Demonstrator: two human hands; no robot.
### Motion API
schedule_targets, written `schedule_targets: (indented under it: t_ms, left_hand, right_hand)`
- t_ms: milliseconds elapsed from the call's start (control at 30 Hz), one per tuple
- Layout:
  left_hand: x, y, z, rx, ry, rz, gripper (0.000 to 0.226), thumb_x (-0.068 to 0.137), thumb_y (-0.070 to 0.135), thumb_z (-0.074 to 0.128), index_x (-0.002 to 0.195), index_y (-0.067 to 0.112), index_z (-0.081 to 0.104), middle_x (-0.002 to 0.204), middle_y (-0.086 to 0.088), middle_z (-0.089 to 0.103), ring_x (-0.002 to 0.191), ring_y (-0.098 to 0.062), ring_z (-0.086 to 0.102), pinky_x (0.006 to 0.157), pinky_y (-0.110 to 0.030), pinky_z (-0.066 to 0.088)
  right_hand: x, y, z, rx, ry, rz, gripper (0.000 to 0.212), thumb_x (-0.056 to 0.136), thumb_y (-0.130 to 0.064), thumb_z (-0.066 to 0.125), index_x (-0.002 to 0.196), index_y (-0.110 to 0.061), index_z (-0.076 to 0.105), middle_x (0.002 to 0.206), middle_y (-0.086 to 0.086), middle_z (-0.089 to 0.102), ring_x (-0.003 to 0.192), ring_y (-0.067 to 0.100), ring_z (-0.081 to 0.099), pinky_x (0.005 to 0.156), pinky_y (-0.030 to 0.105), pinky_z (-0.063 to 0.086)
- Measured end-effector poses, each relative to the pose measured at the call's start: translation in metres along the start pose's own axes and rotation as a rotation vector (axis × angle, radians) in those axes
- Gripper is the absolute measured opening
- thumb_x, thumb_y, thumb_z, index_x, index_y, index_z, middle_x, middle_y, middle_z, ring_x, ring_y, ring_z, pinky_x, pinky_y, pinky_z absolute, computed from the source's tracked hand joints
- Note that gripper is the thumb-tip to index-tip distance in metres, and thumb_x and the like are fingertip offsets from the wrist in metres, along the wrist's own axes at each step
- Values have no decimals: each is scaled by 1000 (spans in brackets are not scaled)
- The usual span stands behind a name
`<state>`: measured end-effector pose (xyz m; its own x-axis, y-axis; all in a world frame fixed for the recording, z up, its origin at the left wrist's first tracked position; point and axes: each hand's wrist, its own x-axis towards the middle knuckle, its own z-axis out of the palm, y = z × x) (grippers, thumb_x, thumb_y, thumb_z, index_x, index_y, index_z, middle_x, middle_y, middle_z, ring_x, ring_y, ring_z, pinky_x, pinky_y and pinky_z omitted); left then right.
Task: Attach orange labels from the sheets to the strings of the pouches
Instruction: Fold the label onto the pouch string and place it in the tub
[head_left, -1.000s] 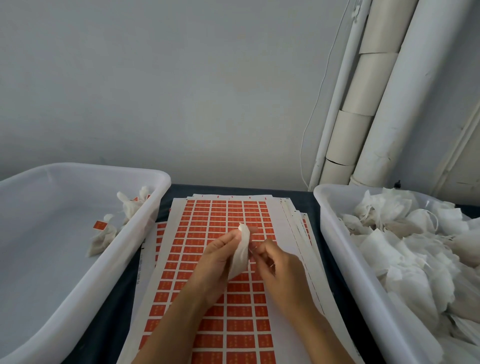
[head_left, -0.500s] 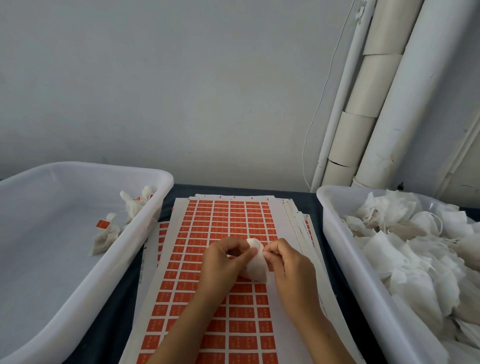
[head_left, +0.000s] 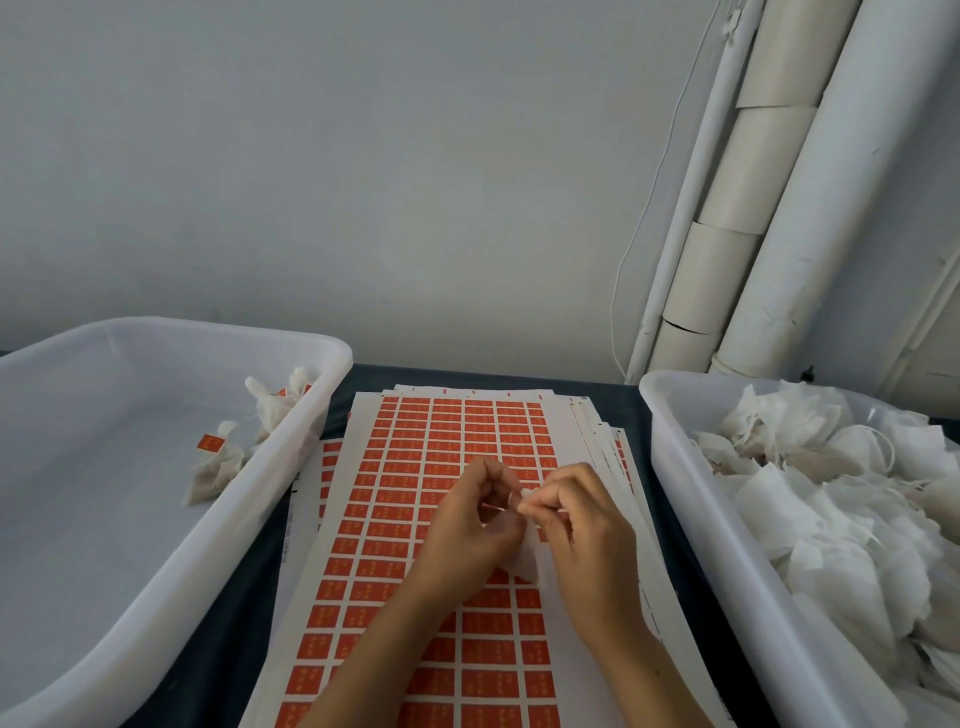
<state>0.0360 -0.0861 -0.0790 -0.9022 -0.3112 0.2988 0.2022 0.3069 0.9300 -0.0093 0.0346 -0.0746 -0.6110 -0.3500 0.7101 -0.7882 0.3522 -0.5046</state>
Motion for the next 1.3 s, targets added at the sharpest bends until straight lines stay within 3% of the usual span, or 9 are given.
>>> schedule_targets:
  t_ms: [100, 333, 433, 533, 667, 800, 933, 1133, 1300]
  left_hand:
    - [-1, -1, 0, -17, -65, 15, 21, 85, 7, 64, 99, 21, 56, 92, 6, 63, 84, -8, 61, 73, -19, 52]
    - [0, 2, -1, -38, -24, 35, 18, 83, 12, 70, 96, 18, 60, 84, 4, 68, 79, -13, 66, 69, -24, 56]
    - [-1, 4, -2, -46, 1, 16, 31, 82, 12, 70, 104, 25, 53, 80, 6, 68, 77, -13, 67, 69, -23, 56]
    - [-1, 4, -3, -54, 9, 8, 40, 81, 10, 70, 108, 28, 48, 78, 10, 68, 75, -12, 68, 66, -21, 56]
    - [0, 3, -5, -27, 27, 10, 39, 81, 10, 71, 108, 26, 48, 76, 10, 67, 72, -11, 68, 63, -23, 57]
    - [0, 2, -4, 0, 66, 9, 34, 81, 7, 71, 104, 23, 52, 79, 5, 67, 75, -11, 67, 64, -25, 58]
    - [-1, 2, -4, -3, 106, 23, 30, 81, -1, 67, 98, 20, 55, 84, 1, 66, 75, -11, 66, 63, -24, 57]
    - [2, -1, -7, -54, 109, -2, 35, 82, -16, 55, 94, 18, 58, 84, -2, 66, 76, -11, 65, 65, -23, 57]
    - [2, -3, -8, -98, 74, -19, 29, 83, -14, 56, 94, 12, 59, 75, 4, 67, 68, -10, 66, 54, -21, 53]
  right_hand:
    - [0, 5, 0, 11, 12, 29, 6, 78, -16, 69, 78, -11, 68, 82, -5, 64, 74, 4, 60, 69, 8, 48]
    - [-1, 7, 3, 111, 19, 117, 3, 80, -17, 70, 79, -17, 67, 86, -14, 60, 82, 2, 60, 72, 9, 49]
    - [3, 3, 3, 250, -34, 232, 12, 86, -37, 57, 98, -34, 57, 106, -27, 53, 104, -9, 51, 78, 1, 41]
    - [2, 2, 4, 353, -168, 380, 32, 82, -47, 51, 114, -44, 46, 111, -41, 46, 103, -19, 47, 74, -2, 40]
    - [0, 1, 6, 336, -160, 371, 11, 87, -33, 59, 94, -40, 56, 97, -29, 59, 95, -10, 57, 72, 4, 48]
    - [0, 1, 2, 307, -125, 300, 16, 86, -22, 64, 93, -35, 58, 97, -23, 62, 94, -7, 58, 74, 6, 48]
    - [-1, -3, 0, 425, -157, 300, 5, 87, -29, 61, 92, -31, 63, 93, -21, 67, 94, 0, 62, 77, 11, 51]
    - [1, 3, 2, 439, -146, 384, 12, 86, -17, 64, 94, -25, 63, 96, -14, 66, 91, 2, 63, 72, 16, 54]
    - [-1, 5, 5, 403, -164, 421, 18, 81, -18, 70, 91, -32, 66, 95, -16, 67, 89, 2, 64, 73, 14, 53]
